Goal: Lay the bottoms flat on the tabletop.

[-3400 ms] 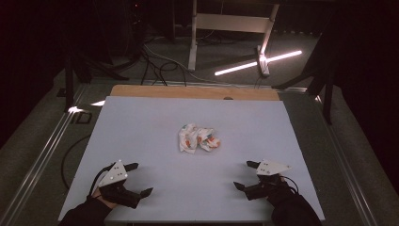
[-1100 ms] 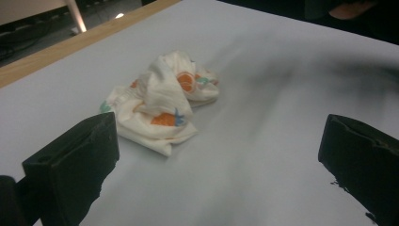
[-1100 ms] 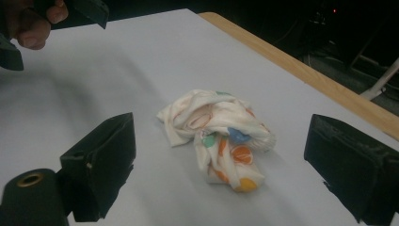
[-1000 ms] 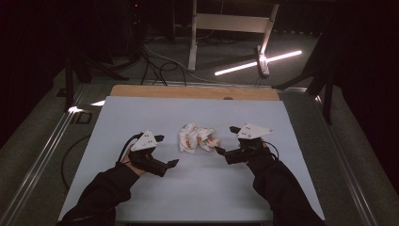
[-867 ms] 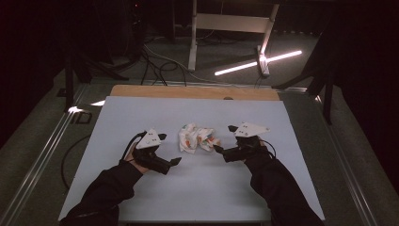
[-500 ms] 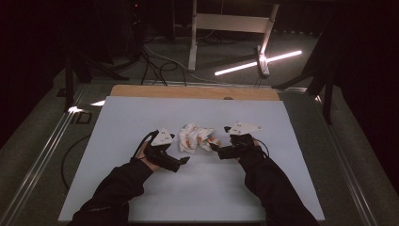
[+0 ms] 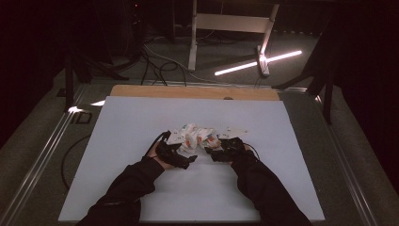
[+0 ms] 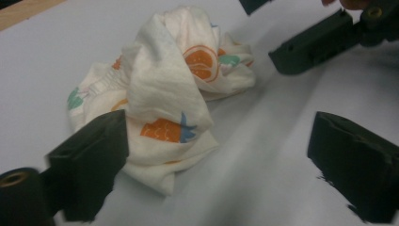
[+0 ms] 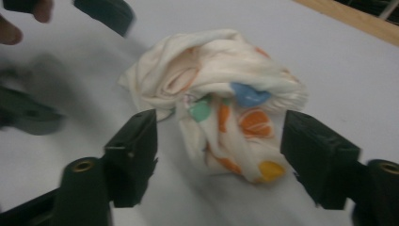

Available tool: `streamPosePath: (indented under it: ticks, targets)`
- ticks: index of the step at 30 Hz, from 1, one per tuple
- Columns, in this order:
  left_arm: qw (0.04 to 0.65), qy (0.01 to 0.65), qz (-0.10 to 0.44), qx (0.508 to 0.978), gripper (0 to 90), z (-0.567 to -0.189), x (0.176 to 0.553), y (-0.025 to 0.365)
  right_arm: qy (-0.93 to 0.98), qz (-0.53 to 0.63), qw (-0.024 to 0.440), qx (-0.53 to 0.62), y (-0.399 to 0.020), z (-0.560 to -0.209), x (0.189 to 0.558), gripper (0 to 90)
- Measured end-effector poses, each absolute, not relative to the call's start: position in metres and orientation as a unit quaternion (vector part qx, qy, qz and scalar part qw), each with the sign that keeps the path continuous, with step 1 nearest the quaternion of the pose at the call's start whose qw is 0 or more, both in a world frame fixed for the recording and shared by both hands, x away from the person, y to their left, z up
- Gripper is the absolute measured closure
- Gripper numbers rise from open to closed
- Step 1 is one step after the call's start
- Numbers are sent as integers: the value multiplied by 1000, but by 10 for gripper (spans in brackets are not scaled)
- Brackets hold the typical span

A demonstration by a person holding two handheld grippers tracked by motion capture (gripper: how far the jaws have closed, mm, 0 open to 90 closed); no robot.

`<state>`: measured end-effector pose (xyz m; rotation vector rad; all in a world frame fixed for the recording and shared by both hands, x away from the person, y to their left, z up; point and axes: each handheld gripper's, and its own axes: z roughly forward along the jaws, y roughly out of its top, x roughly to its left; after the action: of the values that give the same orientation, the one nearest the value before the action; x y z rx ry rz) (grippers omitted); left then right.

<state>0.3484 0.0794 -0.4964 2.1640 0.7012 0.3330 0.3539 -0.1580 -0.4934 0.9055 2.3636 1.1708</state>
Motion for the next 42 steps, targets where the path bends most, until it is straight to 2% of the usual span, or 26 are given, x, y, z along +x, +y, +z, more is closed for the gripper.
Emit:
streamPosePath:
  ticks: [3,11,12,14,20,22,30,42]
  targets:
    - [402,281,131,862,175,-502,351,75,837,405,179,320,-151,-498,355,365]
    - [365,294,134,873,395,-518,357,66,852,364,196,320,-134,-512,358,496]
    - [357,298,141,874,402,-520,359,65,853,359,199,322,-133,-513,359,513]
    - [354,305,149,871,475,-521,360,64,856,349,204,323,-131,-516,360,562]
    - [354,318,171,863,726,-518,365,65,850,347,215,333,-131,-515,360,789]
    - [351,318,174,863,800,-516,365,66,849,349,220,331,-133,-513,361,825]
    - [350,317,190,861,853,-504,366,76,842,356,231,332,-147,-502,363,852]
    - [350,302,212,861,856,-468,371,91,823,380,254,336,-163,-471,369,854]
